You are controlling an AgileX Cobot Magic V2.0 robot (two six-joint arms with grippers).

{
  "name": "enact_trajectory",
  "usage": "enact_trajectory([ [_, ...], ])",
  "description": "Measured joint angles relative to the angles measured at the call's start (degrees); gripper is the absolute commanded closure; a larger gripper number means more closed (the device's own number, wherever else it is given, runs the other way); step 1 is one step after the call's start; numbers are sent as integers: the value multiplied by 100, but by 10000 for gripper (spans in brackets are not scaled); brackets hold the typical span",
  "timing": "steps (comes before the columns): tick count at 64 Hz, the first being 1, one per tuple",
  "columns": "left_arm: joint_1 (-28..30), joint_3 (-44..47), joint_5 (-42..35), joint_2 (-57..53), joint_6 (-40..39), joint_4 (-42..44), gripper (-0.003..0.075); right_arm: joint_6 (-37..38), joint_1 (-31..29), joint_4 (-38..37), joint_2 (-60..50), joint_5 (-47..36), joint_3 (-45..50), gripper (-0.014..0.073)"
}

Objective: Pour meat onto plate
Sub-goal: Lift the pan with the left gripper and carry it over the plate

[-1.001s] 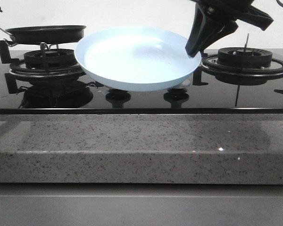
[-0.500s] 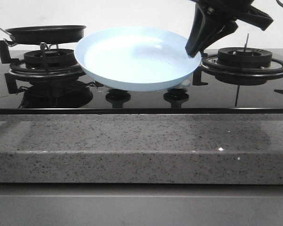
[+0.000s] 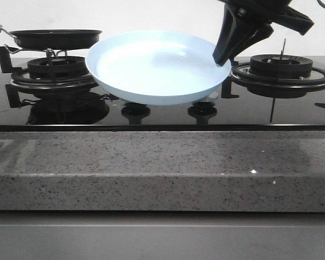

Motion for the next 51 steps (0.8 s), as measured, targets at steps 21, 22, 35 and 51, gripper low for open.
enact_trajectory([
  [21,42,-28,58,0,-98,-569,741,0,0,0,0,0,0,652],
  [22,54,-28,87,0,-98,-598,741,0,0,0,0,0,0,652],
  [35,331,-28,624,0,63,-1170,741,0,0,0,0,0,0,652],
  [51,870,-28,1312,25,443,-1719,741,0,0,0,0,0,0,652],
])
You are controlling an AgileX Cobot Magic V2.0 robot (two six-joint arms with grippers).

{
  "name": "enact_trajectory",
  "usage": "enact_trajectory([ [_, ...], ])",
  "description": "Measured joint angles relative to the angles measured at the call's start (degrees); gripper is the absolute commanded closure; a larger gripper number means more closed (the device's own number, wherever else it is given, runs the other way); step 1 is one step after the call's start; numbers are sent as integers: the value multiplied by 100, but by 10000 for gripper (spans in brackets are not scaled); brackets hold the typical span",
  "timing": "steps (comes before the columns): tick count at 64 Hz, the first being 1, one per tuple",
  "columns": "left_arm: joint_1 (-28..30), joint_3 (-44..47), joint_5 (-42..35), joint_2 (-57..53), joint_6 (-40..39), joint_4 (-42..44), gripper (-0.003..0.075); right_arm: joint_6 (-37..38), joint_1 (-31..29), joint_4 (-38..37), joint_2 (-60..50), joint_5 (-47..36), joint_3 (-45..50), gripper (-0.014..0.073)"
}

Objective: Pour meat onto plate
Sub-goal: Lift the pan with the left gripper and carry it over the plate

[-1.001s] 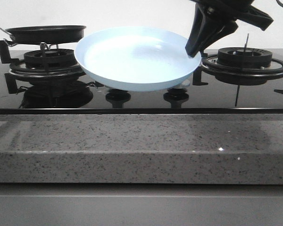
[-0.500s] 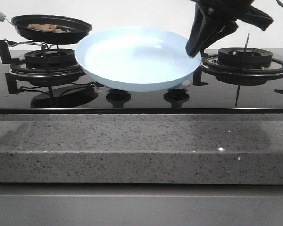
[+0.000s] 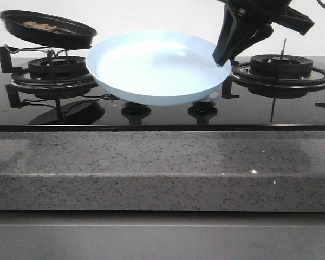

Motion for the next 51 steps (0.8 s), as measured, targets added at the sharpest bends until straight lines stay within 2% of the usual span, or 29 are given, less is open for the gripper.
enact_trajectory([
  [22,165,10,858,0,354,-1042,741,0,0,0,0,0,0,652],
  [38,-89,10,977,-124,657,-1063,741,0,0,0,0,0,0,652],
  [51,-517,10,978,-435,985,-1006,741,0,0,0,0,0,0,652],
])
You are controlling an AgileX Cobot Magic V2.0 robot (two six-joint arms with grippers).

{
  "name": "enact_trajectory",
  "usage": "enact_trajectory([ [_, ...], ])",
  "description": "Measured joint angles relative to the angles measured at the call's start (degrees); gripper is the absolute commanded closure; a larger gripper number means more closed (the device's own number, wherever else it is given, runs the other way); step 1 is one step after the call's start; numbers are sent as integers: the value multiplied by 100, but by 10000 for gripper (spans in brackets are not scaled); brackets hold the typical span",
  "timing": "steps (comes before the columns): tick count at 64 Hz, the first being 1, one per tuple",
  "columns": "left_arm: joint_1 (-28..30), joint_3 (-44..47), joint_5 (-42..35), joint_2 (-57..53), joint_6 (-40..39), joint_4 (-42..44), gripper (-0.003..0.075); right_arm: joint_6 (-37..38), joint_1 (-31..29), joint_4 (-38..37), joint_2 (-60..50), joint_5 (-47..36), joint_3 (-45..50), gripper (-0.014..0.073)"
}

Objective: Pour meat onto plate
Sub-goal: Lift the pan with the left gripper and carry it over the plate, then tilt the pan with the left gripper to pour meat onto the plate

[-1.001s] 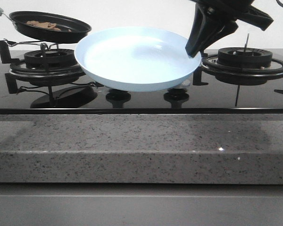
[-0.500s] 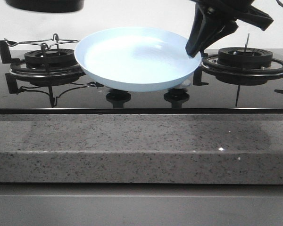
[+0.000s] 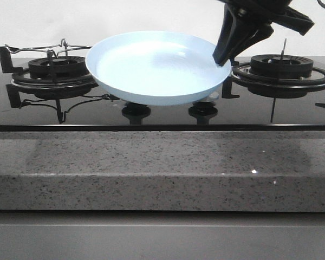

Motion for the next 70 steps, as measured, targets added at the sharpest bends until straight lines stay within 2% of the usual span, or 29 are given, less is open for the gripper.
enact_trajectory([
  [9,-349,0,-93,-219,207,204,741,0,0,0,0,0,0,652],
  [22,-805,0,-685,-569,381,736,741,0,0,0,0,0,0,652],
  [45,-1710,0,-1041,-682,1009,927,741,0,0,0,0,0,0,652],
  [70,-2512,-474,-1678,-1126,1156,2601,741,0,0,0,0,0,0,652],
])
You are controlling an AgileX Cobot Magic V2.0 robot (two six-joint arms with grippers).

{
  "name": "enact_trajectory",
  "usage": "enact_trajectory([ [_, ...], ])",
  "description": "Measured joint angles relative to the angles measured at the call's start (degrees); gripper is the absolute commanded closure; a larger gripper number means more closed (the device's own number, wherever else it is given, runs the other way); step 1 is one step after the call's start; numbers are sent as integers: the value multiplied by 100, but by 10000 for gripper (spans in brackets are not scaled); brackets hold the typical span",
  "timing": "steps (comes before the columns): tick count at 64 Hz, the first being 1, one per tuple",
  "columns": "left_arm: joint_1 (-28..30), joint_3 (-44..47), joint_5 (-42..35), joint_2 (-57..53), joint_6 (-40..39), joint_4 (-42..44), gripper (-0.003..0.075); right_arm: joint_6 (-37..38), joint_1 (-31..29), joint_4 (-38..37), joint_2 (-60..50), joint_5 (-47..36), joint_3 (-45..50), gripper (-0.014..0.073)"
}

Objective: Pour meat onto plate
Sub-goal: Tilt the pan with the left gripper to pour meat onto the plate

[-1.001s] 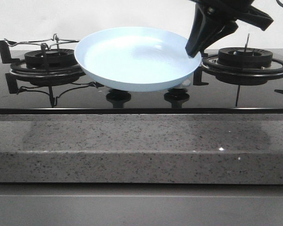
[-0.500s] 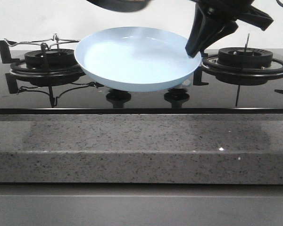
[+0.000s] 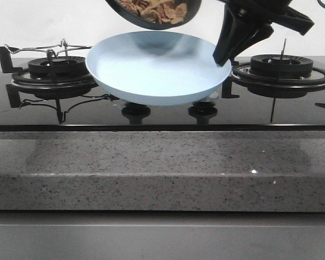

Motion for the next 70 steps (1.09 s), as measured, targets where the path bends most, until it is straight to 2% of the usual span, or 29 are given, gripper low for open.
enact_trajectory([
  [38,-1313,-209,-789,-445,0,2205,741,0,0,0,0,0,0,652],
  [70,-2303,-209,-1009,-519,0,4024,741,0,0,0,0,0,0,652],
])
